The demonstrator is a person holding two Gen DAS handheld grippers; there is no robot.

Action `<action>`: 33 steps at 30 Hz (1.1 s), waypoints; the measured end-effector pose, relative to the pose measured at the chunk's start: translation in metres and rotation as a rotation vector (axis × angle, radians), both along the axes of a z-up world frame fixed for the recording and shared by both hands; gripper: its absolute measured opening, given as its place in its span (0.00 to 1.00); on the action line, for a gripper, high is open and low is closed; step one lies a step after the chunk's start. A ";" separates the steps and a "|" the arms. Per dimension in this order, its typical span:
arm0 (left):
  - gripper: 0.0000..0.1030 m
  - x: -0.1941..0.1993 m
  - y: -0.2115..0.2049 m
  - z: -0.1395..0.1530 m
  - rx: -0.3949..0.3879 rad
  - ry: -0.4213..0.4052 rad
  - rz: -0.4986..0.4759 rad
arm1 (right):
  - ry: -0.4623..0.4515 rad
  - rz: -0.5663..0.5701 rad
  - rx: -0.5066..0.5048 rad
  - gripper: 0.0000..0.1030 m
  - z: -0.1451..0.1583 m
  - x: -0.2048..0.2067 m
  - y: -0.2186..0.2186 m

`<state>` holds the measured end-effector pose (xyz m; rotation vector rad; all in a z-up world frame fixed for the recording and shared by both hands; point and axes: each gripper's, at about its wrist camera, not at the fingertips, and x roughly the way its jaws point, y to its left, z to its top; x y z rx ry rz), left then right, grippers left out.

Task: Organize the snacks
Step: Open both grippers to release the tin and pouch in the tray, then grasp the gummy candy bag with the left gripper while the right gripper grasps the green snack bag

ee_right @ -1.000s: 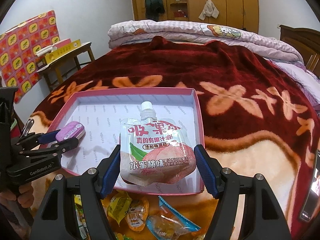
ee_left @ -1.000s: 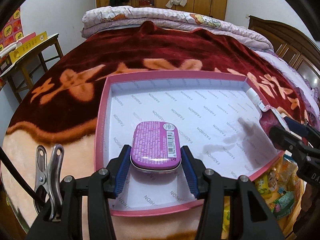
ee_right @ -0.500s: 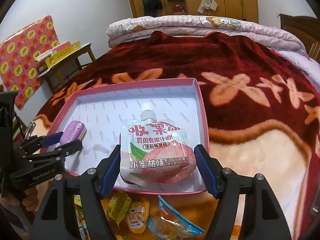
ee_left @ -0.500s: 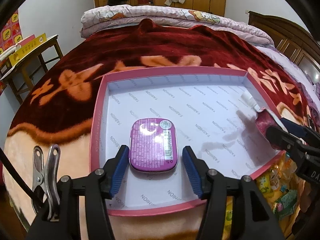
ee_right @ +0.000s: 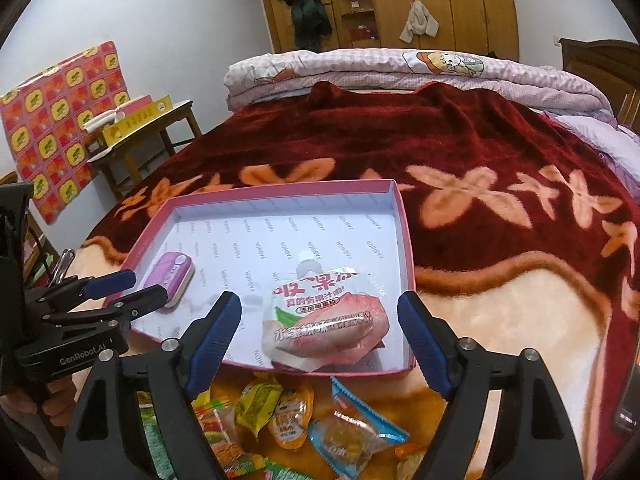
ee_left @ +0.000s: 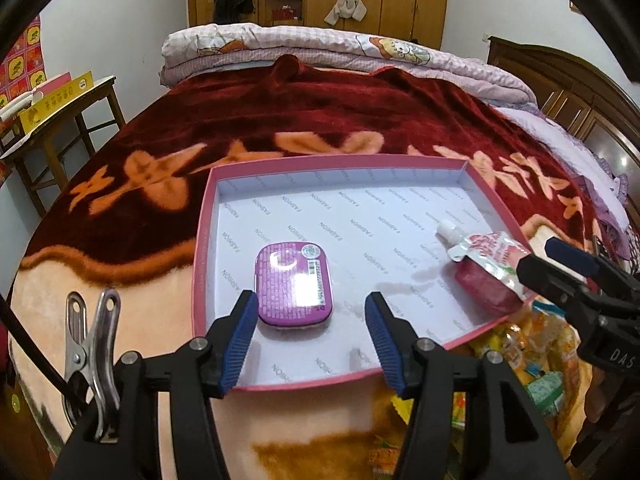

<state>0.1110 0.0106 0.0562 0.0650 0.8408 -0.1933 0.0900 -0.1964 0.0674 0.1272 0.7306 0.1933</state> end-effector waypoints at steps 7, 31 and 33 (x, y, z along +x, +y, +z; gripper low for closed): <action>0.57 -0.016 0.004 0.007 -0.021 -0.004 0.006 | 0.011 0.018 0.005 0.80 0.003 -0.019 0.005; 0.57 -0.066 0.009 0.004 -0.032 0.028 -0.008 | 0.070 0.028 0.049 0.80 -0.004 -0.068 -0.002; 0.57 -0.069 0.010 0.002 -0.029 0.031 -0.007 | 0.074 0.028 0.051 0.80 -0.005 -0.071 -0.004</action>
